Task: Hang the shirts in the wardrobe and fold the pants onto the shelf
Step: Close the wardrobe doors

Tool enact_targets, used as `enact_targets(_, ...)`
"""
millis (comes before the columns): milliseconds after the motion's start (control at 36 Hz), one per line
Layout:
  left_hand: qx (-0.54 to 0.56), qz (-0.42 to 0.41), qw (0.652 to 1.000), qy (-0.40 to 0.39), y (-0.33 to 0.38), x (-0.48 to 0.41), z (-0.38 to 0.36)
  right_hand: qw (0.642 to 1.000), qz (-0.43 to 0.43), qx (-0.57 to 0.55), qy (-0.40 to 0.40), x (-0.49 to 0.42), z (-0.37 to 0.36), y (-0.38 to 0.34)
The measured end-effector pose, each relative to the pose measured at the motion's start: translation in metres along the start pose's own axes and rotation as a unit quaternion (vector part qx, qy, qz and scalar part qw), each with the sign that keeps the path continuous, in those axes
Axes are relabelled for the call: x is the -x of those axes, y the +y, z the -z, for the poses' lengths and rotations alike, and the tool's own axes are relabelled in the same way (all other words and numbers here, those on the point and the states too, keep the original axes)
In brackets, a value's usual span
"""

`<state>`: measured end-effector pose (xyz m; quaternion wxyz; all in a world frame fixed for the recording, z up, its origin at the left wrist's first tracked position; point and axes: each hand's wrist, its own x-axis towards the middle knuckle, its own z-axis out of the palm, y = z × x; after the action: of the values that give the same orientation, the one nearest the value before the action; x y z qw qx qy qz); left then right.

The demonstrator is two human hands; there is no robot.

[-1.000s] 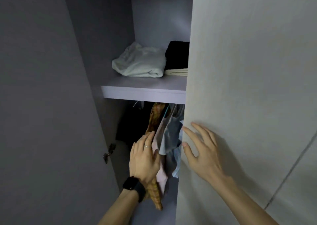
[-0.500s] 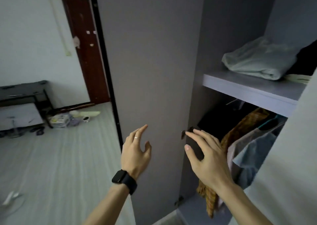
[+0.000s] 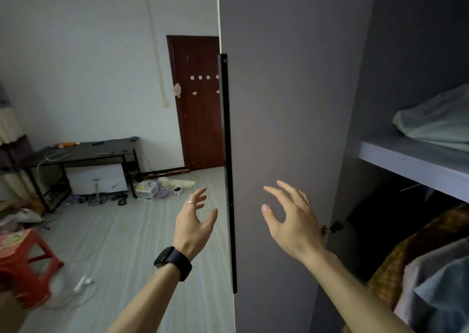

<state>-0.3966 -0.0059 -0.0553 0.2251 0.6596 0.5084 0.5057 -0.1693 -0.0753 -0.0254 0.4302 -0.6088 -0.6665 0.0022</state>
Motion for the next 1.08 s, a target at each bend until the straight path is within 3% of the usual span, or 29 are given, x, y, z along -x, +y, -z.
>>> enact_targets(250, 0.027, -0.040, 0.998, -0.044, 0.009, -0.065, 0.009, 0.999, 0.020, 0.019, 0.041, -0.084, -0.018, -0.023)
enact_targets(583, 0.064, -0.002, 0.992, -0.113, 0.003, -0.124, -0.019, 0.990, 0.071, 0.083, 0.093, -0.160, -0.045, -0.020)
enact_targets(806, 0.072, 0.015, 0.987, -0.140, -0.005, -0.133, -0.039, 0.974, 0.139, 0.117, 0.139, -0.172, -0.057, 0.004)
enact_targets(1083, 0.094, 0.039, 0.981, -0.165, -0.007, -0.131, -0.035, 0.971, 0.158, 0.097, 0.147, -0.170, -0.055, 0.012)
